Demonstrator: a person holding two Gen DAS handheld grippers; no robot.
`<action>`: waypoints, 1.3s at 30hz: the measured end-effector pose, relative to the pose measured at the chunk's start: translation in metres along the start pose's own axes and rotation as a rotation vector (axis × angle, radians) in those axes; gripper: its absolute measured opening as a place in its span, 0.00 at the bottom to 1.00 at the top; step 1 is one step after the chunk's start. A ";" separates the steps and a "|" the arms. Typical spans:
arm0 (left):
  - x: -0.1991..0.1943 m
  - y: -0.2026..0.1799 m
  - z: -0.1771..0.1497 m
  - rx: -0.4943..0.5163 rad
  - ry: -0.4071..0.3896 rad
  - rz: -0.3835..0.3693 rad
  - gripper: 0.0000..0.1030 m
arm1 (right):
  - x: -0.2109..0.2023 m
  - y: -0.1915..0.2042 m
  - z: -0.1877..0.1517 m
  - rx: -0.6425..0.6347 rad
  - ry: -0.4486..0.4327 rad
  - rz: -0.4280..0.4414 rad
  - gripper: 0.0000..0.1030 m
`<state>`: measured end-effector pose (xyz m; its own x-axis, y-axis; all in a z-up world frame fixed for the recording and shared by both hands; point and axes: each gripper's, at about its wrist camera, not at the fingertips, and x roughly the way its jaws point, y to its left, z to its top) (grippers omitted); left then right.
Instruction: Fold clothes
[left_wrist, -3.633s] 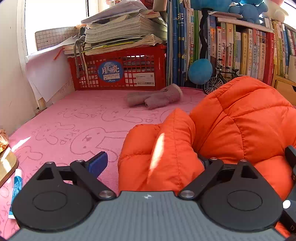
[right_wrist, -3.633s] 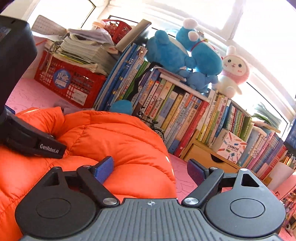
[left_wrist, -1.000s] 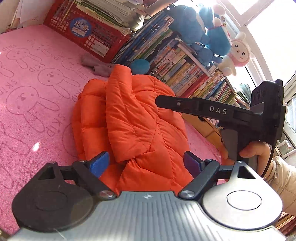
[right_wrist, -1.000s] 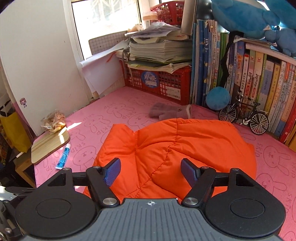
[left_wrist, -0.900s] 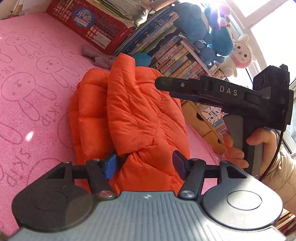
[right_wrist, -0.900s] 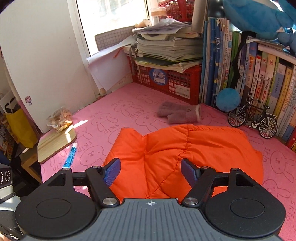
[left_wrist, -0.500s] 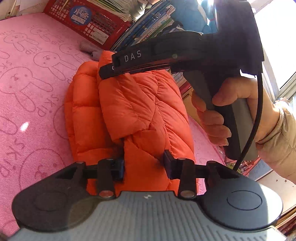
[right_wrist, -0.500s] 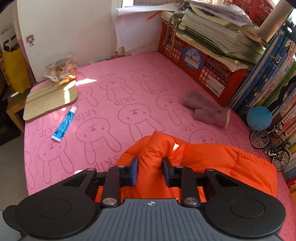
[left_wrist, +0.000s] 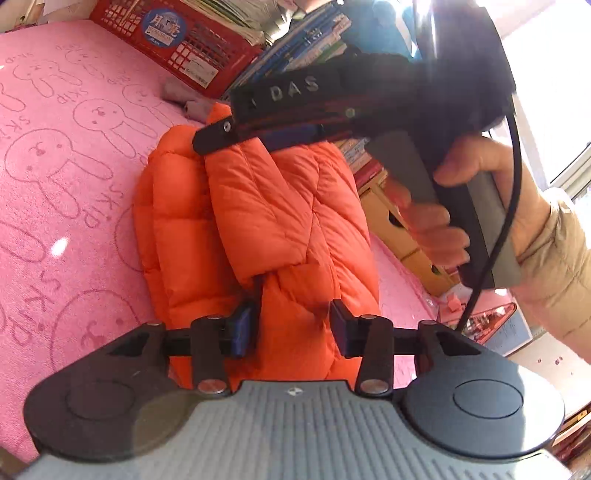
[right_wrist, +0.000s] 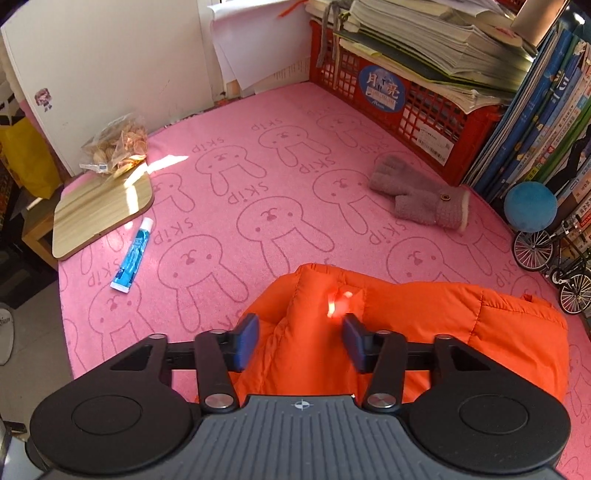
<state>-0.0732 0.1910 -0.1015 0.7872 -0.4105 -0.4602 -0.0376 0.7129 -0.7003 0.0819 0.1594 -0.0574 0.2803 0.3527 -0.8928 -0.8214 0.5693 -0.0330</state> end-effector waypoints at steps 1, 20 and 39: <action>0.003 -0.001 0.003 0.004 -0.011 -0.007 0.59 | -0.004 0.002 -0.002 -0.017 0.020 0.003 0.84; 0.023 0.011 -0.051 0.082 0.110 0.046 0.26 | 0.051 0.007 0.000 0.001 0.039 -0.108 0.17; 0.024 0.031 -0.004 -0.127 -0.086 0.062 0.35 | -0.042 -0.079 -0.041 0.414 -0.390 0.024 0.55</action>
<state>-0.0581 0.2012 -0.1366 0.8303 -0.3142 -0.4603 -0.1611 0.6553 -0.7380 0.1150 0.0691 -0.0361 0.4908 0.5728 -0.6565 -0.5890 0.7734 0.2344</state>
